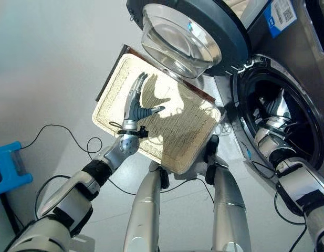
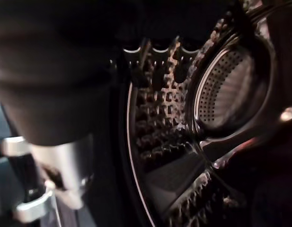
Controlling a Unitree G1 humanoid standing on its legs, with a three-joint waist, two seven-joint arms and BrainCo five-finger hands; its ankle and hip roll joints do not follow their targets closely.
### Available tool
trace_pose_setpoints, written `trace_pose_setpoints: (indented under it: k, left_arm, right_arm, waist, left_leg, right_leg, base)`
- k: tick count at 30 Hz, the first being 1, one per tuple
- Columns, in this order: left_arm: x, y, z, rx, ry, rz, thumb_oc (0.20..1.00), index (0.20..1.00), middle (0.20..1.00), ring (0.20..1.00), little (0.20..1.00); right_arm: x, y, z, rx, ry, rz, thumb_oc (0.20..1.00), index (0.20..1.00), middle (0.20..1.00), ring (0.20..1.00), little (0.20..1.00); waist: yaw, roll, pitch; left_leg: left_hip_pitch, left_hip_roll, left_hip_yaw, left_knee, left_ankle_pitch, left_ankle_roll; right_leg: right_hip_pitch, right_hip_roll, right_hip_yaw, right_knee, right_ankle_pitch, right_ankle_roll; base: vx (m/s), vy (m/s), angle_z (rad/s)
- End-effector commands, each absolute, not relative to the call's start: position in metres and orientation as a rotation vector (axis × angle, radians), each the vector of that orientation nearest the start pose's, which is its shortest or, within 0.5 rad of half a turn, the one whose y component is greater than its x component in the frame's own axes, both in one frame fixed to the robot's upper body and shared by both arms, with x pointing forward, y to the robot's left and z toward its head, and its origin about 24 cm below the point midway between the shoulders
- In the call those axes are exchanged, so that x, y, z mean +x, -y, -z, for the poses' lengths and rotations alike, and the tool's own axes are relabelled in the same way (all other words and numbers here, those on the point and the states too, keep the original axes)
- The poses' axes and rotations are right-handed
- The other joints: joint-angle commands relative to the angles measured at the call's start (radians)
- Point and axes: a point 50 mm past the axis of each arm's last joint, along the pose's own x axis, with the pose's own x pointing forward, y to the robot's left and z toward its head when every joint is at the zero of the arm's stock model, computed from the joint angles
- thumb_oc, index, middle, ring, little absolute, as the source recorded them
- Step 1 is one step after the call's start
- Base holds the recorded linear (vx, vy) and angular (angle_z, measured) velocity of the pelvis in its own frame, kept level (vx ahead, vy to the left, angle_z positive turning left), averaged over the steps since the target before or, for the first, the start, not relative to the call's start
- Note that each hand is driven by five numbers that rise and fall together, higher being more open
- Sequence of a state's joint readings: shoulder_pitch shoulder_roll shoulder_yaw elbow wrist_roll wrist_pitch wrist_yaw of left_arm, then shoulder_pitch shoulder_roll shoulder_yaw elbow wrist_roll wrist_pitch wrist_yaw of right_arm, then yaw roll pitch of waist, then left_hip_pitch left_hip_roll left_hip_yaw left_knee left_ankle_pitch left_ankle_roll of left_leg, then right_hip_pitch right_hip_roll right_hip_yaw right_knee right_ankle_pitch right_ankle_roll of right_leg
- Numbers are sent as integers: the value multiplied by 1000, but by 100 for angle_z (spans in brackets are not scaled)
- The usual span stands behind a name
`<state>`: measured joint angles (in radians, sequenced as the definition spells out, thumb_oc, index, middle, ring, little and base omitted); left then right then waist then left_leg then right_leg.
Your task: Put the clothes into the washing machine.
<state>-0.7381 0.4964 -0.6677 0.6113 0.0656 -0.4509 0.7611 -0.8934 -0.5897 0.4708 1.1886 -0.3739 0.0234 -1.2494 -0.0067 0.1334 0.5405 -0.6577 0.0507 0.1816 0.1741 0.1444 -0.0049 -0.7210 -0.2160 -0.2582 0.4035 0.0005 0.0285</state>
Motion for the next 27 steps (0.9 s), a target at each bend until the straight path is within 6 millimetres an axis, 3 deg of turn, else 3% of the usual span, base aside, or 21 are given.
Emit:
trace_pose_setpoints:
  k: [1, 6, 11, 12, 14, 15, 21, 25, 27]
  left_arm:
    - [345, -132, -142, 549, 725, -102, 1000, 1000, 1000, 1000, 1000]
    - [344, -137, -122, 560, 639, -92, 1000, 1000, 1000, 1000, 1000]
    - [344, -137, -120, 561, 633, -90, 1000, 1000, 1000, 1000, 1000]
    - [342, -138, -110, 567, 588, -86, 1000, 1000, 1000, 1000, 1000]
    - [342, -138, -110, 567, 588, -86, 1000, 1000, 1000, 1000, 1000]
    - [331, -143, -65, 600, 401, -44, 1000, 1000, 1000, 1000, 1000]
    - [316, -157, -23, 609, 195, -3, 1000, 1000, 1000, 1000, 1000]
    - [303, -168, 4, 621, 55, 6, 1000, 1000, 1000, 1000, 1000]
    - [301, -169, 7, 621, 35, 5, 1000, 1000, 1000, 1000, 1000]
  right_arm:
    - [353, 283, -141, -1366, 457, 1048, 1000, 1000, 1000, 1000, 1000]
    - [349, 274, -112, -1400, 351, 958, 1000, 1000, 1000, 1000, 1000]
    - [349, 274, -110, -1402, 342, 950, 1000, 1000, 1000, 1000, 1000]
    - [347, 271, -97, -1423, 277, 891, 1000, 1000, 1000, 1000, 1000]
    - [347, 271, -97, -1423, 277, 891, 1000, 1000, 1000, 1000, 1000]
    - [332, 255, -33, -1380, -56, 603, 1000, 1000, 1000, 1000, 1000]
    - [308, 236, 21, -1258, -295, 285, 1000, 1000, 1000, 1000, 1000]
    - [292, 217, 46, -1157, -346, 88, 1000, 1000, 1000, 1000, 1000]
    - [290, 214, 48, -1146, -349, 60, 1000, 1000, 1000, 1000, 1000]
  waist:
    - [20, -6, -20]
    - [21, -25, -20]
    - [21, -26, -20]
    - [22, -33, -20]
    - [22, -33, -20]
    - [19, -59, -20]
    - [23, -75, -42]
    - [24, -96, -92]
    - [23, -100, -98]
  left_leg:
    - [40, -5, 63, 111, -183, -43]
    - [110, 2, 56, 98, -187, -44]
    - [114, 3, 56, 98, -188, -44]
    - [151, 3, 51, 89, -187, -45]
    - [151, 3, 51, 89, -187, -45]
    - [297, 2, 29, 34, -170, -52]
    - [426, 0, 15, -36, -148, -67]
    - [483, 0, 14, -76, -139, -73]
    - [491, -1, 15, -82, -137, -73]
  right_leg:
    - [31, -3, -39, 58, -47, 108]
    - [103, -1, -39, 42, -53, 109]
    - [107, -1, -40, 43, -54, 109]
    - [146, 1, -41, 32, -56, 108]
    - [146, 1, -41, 32, -56, 108]
    - [309, 18, -34, -41, -53, 104]
    - [465, 43, -31, -144, -40, 96]
    - [531, 56, -24, -194, -37, 95]
    - [541, 58, -22, -203, -36, 95]
  base:
    - [0, 0, 0]
    - [0, 0, 0]
    - [0, 0, 0]
    - [0, 0, 0]
    - [53, 15, 3]
    - [127, 31, 5]
    - [101, 13, 3]
    - [123, 8, -2]
    - [102, 12, -7]
